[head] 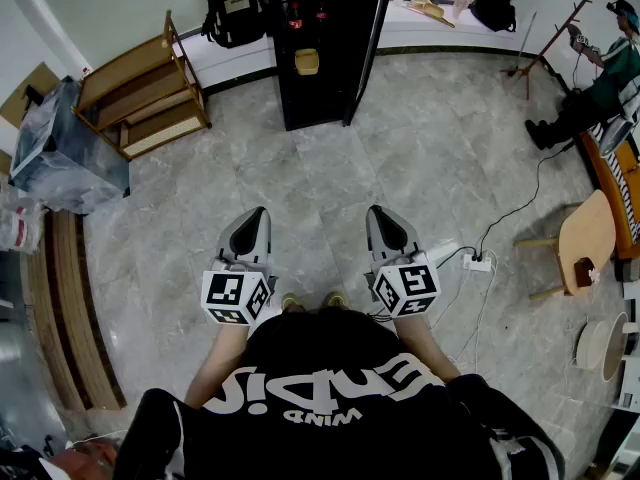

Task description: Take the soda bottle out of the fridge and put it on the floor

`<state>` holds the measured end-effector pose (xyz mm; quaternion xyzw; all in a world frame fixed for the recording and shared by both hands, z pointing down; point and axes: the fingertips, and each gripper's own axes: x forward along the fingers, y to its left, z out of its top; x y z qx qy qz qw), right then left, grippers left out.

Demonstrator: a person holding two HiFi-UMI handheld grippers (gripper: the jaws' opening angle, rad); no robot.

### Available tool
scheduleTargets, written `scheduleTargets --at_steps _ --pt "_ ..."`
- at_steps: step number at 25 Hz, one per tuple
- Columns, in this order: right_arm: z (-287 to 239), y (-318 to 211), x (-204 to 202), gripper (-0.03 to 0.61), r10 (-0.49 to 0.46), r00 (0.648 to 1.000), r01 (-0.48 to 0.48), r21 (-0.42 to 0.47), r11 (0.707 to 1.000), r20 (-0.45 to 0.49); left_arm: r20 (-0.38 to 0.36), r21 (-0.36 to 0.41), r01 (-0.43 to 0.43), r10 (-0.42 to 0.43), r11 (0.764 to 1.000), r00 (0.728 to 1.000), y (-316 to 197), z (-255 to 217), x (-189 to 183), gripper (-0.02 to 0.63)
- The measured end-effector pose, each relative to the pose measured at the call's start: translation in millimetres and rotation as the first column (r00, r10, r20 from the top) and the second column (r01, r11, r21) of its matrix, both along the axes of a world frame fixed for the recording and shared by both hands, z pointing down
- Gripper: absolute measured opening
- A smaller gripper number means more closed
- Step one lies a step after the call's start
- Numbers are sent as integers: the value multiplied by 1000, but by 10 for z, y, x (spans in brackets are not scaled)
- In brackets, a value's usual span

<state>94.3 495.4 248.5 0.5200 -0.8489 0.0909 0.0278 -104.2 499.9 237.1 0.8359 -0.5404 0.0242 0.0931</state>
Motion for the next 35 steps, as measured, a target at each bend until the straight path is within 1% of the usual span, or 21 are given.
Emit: scheduleTargets --at_steps 4,10,14,18,22,29,35 --pt "60 -70 -93 23 2 1000 -2 -4 1000 -6 3 6 -10 10 1000 1000 -75 55 -50 8" --pt "141 -168 -230 24 32 999 -32 -14 999 -2 0 19 -40 40 999 999 -189 91 -145 8" --pt "183 -189 -346 25 59 998 -59 -12 998 -6 -13 15 -67 67 998 998 -269 126 -256 6" --pt "300 -244 -430 25 90 996 -89 -20 996 3 -29 33 -88 89 996 996 -413 123 -319 8" --pt "352 -329 -524 24 89 996 -89 -19 996 3 -29 32 -103 104 994 994 -556 191 -343 8" --pt "468 -812 -549 25 93 995 -92 -26 995 20 -8 18 -99 99 995 995 -1027 344 -398 8" --pt "446 -1518 -513 25 98 995 -98 -16 995 19 -6 20 -93 93 995 996 -1670 306 -380 8"
